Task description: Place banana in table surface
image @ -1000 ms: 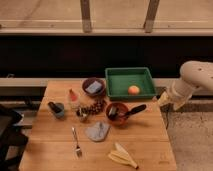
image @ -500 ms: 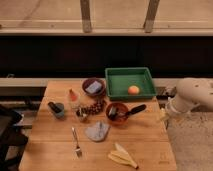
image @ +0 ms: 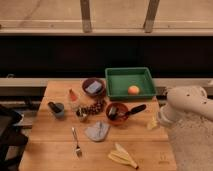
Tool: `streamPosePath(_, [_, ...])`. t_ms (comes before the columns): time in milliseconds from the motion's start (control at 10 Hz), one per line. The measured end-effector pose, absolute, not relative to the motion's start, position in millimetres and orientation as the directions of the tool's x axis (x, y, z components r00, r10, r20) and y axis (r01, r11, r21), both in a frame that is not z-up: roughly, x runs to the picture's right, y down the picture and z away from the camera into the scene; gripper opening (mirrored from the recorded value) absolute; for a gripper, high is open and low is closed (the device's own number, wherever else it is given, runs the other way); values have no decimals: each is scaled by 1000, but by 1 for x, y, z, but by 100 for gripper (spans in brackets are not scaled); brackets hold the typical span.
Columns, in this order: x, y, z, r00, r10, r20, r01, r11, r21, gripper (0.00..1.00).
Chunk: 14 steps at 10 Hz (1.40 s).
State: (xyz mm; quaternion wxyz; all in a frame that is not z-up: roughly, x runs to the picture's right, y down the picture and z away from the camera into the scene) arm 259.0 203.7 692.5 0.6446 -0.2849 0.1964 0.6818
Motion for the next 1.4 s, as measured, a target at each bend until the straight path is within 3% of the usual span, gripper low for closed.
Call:
streamPosePath(500, [204,246,673,142,753,-643,-984,34,-177,62])
streamPosePath(900, [202,248,673,149,750,-645,-983,40,-180,62])
streamPosePath(1400, [170,290,685,223,689,-690,-969,83,-231,62])
